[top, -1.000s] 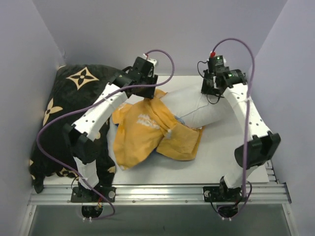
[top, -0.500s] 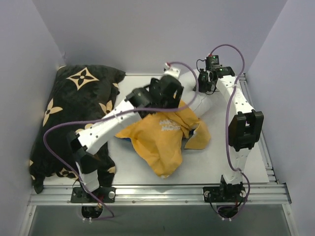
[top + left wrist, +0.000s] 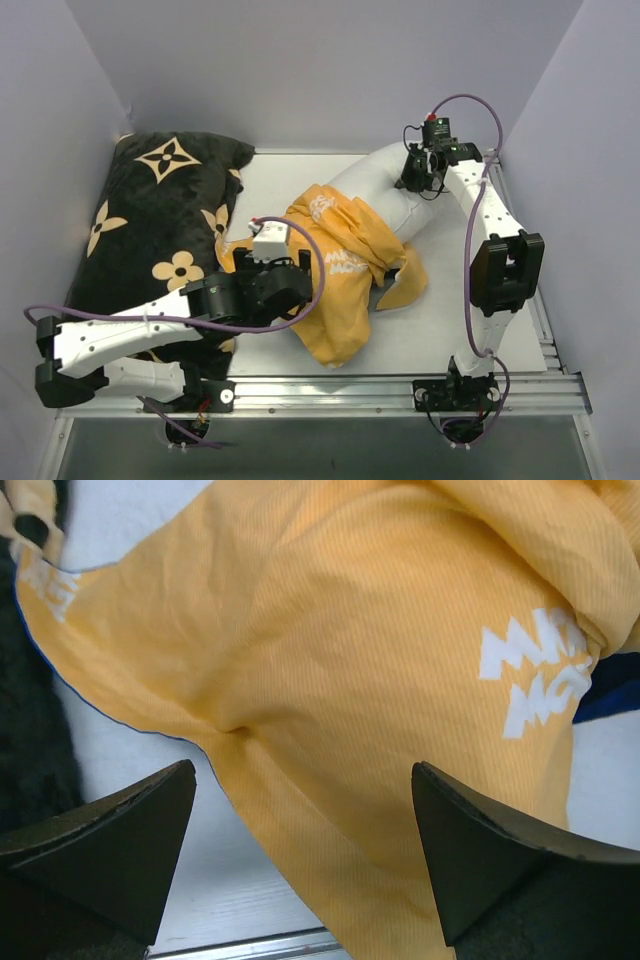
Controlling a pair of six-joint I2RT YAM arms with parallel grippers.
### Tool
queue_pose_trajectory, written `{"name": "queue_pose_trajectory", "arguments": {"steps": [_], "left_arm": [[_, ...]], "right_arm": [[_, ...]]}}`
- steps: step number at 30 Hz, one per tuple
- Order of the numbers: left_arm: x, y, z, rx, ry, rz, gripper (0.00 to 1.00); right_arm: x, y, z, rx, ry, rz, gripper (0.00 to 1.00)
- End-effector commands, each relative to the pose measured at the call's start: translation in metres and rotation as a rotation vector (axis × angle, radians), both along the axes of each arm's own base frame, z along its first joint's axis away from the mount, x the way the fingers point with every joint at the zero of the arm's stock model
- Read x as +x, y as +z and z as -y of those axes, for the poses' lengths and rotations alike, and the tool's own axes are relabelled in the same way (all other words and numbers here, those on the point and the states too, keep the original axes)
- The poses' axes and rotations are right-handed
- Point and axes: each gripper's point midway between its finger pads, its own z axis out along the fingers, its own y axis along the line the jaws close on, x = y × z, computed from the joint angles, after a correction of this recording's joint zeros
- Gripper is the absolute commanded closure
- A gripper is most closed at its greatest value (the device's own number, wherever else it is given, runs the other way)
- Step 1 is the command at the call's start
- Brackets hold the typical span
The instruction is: Remove the pillowcase from the pillow
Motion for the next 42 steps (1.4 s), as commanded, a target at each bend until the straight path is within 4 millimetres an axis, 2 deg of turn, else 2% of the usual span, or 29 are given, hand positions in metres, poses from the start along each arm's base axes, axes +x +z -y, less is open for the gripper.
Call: {"name": "queue_pose_trajectory", "arguments": {"steps": [1, 2, 3, 4, 5, 6, 10, 13, 17, 19, 20, 21, 23, 25, 29, 31, 32, 33, 34, 35, 36, 39, 40, 41, 42], "left_arm": [[-0.013, -0.018, 0.013, -0.199, -0.022, -0.044, 0.03], [-0.021, -0.023, 0.023, -0.246, -0.082, -0.076, 0.03], [-0.020, -0.002, 0.041, -0.390, -0.131, -0.038, 0.03], [-0.023, -0.005, 0.046, -0.420, -0.154, -0.042, 0.03], [-0.029, -0.018, 0.050, -0.431, -0.187, -0.065, 0.02], [-0.030, -0.010, 0.057, -0.499, -0.208, -0.047, 0.03], [-0.034, -0.021, 0.070, -0.508, -0.243, -0.081, 0.03], [-0.042, -0.022, 0.082, -0.516, -0.296, -0.093, 0.03], [-0.059, -0.008, 0.100, -0.625, -0.407, -0.093, 0.03], [-0.060, -0.018, 0.100, -0.599, -0.368, -0.139, 0.03], [-0.060, -0.038, 0.096, -0.506, -0.340, -0.181, 0.02], [-0.059, -0.038, 0.096, -0.497, -0.316, -0.193, 0.02], [-0.061, -0.054, 0.092, -0.434, -0.288, -0.213, 0.02], [-0.064, -0.060, 0.093, -0.428, -0.275, -0.240, 0.02], [-0.076, -0.079, 0.103, -0.385, -0.289, -0.275, 0.03], [-0.078, -0.084, 0.102, -0.368, -0.288, -0.285, 0.11], [-0.079, -0.086, 0.100, -0.362, -0.285, -0.289, 0.20], [-0.079, -0.087, 0.097, -0.366, -0.275, -0.293, 0.45], [-0.079, -0.093, 0.089, -0.345, -0.262, -0.301, 0.56], [-0.079, -0.090, 0.084, -0.356, -0.254, -0.294, 0.65], [-0.079, -0.090, 0.079, -0.355, -0.244, -0.294, 0.81], [-0.074, -0.090, 0.060, -0.346, -0.208, -0.276, 0.94], [-0.073, -0.086, 0.053, -0.349, -0.201, -0.270, 1.00], [-0.071, -0.086, 0.047, -0.346, -0.189, -0.265, 1.00], [-0.067, -0.084, 0.042, -0.343, -0.175, -0.254, 1.00]], "right_arm": [[-0.024, -0.016, -0.011, -0.010, 0.042, -0.075, 1.00], [-0.025, -0.017, -0.010, -0.010, 0.041, -0.078, 1.00], [-0.025, -0.016, -0.010, -0.013, 0.042, -0.076, 1.00], [-0.026, -0.016, -0.010, -0.015, 0.045, -0.074, 1.00], [-0.027, -0.017, -0.009, -0.022, 0.044, -0.075, 1.00], [-0.028, -0.018, -0.008, -0.024, 0.046, -0.078, 1.00], [-0.030, -0.021, -0.007, -0.030, 0.044, -0.083, 1.00], [-0.030, -0.022, -0.009, -0.032, 0.047, -0.084, 1.00], [-0.030, -0.024, -0.007, -0.043, 0.048, -0.087, 1.00], [-0.030, -0.026, -0.007, -0.047, 0.045, -0.089, 1.00], [-0.029, -0.025, -0.007, -0.046, 0.046, -0.088, 1.00], [-0.029, -0.025, -0.007, -0.044, 0.047, -0.088, 1.00], [-0.030, -0.025, -0.008, -0.044, 0.047, -0.088, 1.00], [-0.031, -0.026, -0.008, -0.045, 0.048, -0.092, 1.00], [-0.031, -0.026, -0.008, -0.047, 0.049, -0.092, 1.00], [-0.032, -0.028, -0.007, -0.058, 0.050, -0.093, 1.00], [-0.033, -0.027, -0.006, -0.062, 0.050, -0.089, 1.00], [-0.033, -0.027, -0.005, -0.066, 0.049, -0.088, 1.00], [-0.033, -0.028, -0.004, -0.070, 0.049, -0.090, 1.00], [-0.033, -0.027, -0.003, -0.073, 0.045, -0.087, 1.00], [-0.033, -0.025, -0.004, -0.072, 0.048, -0.082, 1.00], [-0.034, -0.019, -0.006, -0.065, 0.058, -0.070, 1.00], [-0.036, -0.012, -0.007, -0.063, 0.066, -0.055, 1.00], [-0.041, -0.009, -0.012, -0.067, 0.084, -0.048, 0.99], [-0.044, -0.003, -0.013, -0.080, 0.094, -0.030, 0.89]]}}
